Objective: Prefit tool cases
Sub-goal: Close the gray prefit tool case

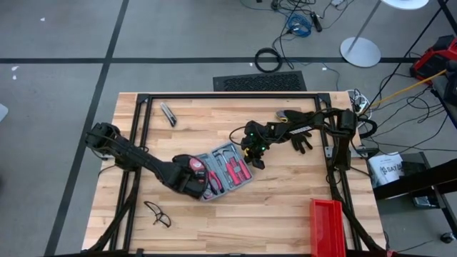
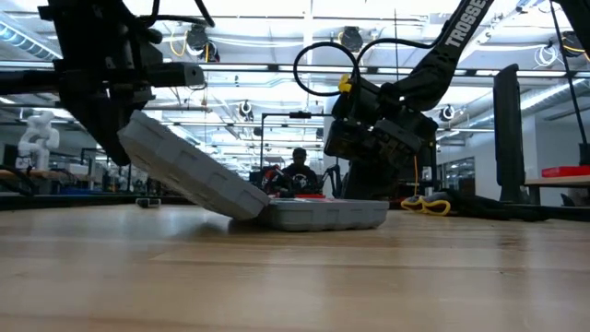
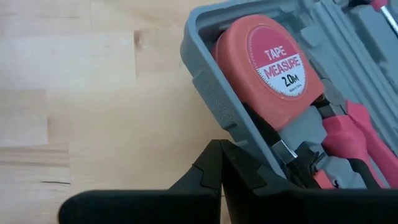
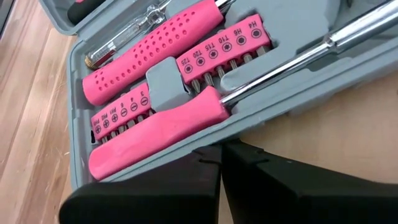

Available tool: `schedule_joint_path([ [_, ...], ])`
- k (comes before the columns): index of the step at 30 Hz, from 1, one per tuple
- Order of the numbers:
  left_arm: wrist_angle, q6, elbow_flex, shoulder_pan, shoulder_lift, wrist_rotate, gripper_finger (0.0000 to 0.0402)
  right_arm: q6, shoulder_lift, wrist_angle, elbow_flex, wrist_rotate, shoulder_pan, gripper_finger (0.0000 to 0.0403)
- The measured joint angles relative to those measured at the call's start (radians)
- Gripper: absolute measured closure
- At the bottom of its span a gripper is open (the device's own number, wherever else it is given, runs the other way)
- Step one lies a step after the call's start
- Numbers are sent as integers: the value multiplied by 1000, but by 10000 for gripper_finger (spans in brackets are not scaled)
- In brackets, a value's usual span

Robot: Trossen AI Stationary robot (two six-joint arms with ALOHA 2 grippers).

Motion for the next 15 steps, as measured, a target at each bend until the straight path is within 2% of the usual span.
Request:
schedule_joint_path([
  [13,-36,25,55,9,-2,-40,393,-3,-1,-5,1,2,0,403],
  [15,5,29,58,10,-1,-61,393,-3,-1,2,2,6,1,403],
])
